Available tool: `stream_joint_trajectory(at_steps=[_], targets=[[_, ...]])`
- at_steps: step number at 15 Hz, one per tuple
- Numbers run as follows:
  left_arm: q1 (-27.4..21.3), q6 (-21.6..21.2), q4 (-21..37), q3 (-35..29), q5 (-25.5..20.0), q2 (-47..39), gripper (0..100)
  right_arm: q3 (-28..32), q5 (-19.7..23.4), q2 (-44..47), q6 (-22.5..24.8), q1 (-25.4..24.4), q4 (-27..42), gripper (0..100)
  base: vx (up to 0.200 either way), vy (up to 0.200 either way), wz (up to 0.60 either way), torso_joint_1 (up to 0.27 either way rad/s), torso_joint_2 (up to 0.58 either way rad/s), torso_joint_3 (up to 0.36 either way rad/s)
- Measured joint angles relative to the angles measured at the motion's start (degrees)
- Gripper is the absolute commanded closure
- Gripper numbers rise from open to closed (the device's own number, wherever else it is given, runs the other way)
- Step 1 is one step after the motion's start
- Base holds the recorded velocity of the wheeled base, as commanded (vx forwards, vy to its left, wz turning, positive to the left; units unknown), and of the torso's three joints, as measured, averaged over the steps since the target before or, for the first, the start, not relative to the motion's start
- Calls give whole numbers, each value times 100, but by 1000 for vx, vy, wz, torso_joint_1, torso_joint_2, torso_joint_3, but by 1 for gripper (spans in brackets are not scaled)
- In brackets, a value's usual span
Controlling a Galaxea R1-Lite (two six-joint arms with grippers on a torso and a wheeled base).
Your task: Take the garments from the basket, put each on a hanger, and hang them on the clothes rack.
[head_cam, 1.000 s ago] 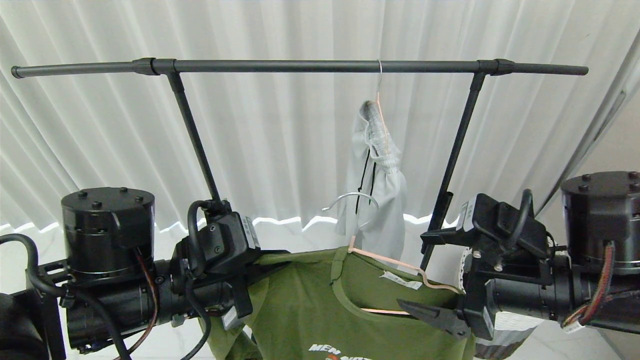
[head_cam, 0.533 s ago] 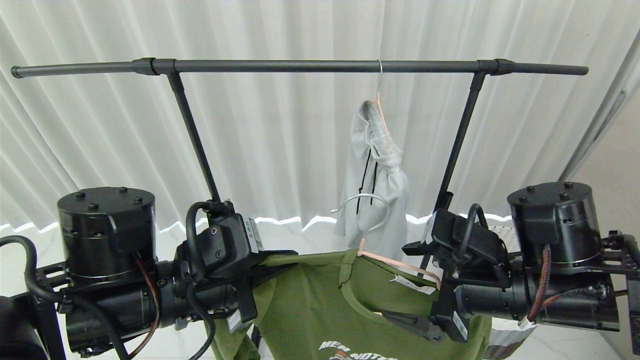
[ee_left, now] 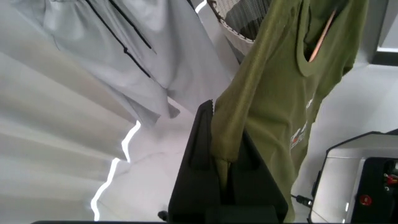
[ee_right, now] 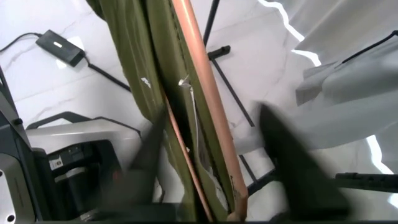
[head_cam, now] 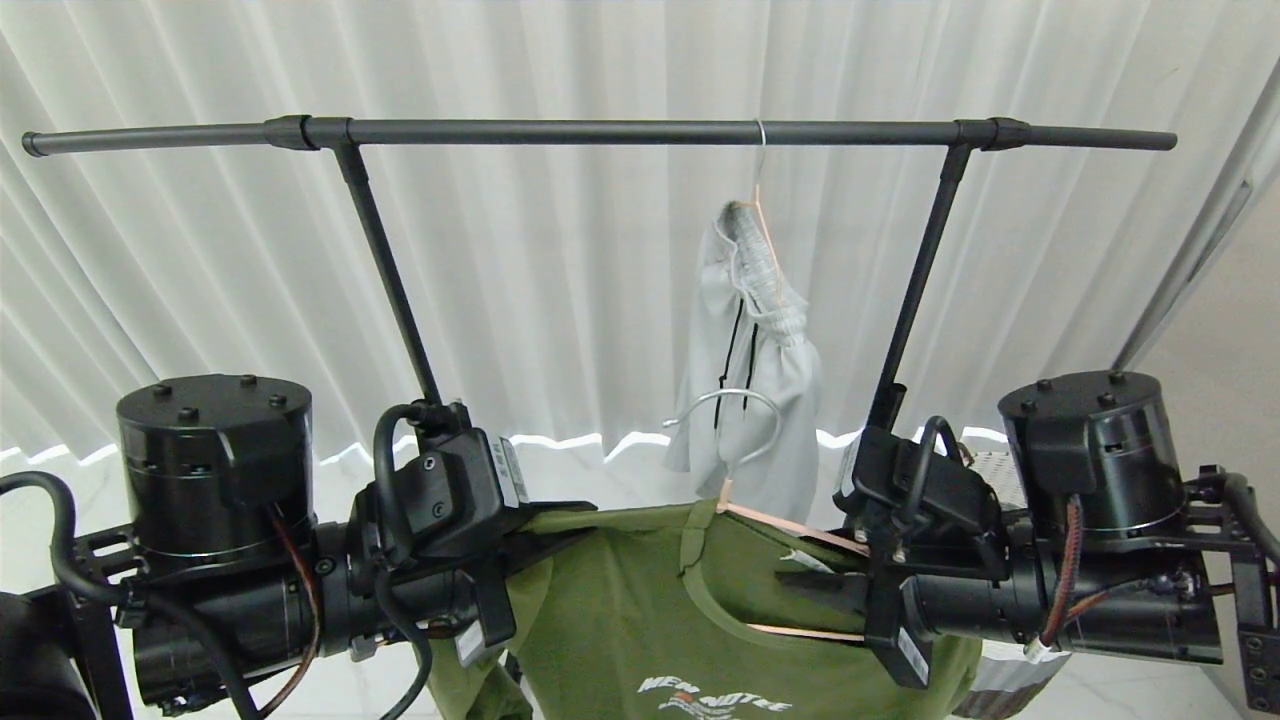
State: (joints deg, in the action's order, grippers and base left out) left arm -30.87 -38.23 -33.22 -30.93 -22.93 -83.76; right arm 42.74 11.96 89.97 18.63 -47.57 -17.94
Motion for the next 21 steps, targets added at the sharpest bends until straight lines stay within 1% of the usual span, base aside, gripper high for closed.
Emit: stream_joint_trajectory(at_steps=[5, 6, 10, 13, 16, 18, 21], targets=[[2, -59, -9, 0, -2, 6, 100, -5, -4, -26, 89, 5, -26, 100, 0, 0, 0, 0, 0, 0], [2, -85, -11, 0, -2, 6, 0, 4, 2, -50, 124, 5, -23, 100, 0, 0, 0, 0, 0, 0], [30, -80, -13, 9, -5, 0, 0, 15, -2, -246, 234, 5, 38, 100, 0, 0, 0, 0, 0, 0], [129, -17, -13, 48, 0, 5, 0, 4, -2, -533, 236, 24, 388, 100, 0, 0, 0, 0, 0, 0], [416, -15, -72, 227, -2, 39, 0, -24, -2, -883, 274, 208, 610, 100, 0, 0, 0, 0, 0, 0], [813, -15, -99, 550, -2, 166, 0, -29, 0, -1125, 299, 391, 695, 100, 0, 0, 0, 0, 0, 0], [1178, 44, -105, 822, -2, 122, 0, -29, 44, -1359, 364, 435, 700, 100, 0, 0, 0, 0, 0, 0]])
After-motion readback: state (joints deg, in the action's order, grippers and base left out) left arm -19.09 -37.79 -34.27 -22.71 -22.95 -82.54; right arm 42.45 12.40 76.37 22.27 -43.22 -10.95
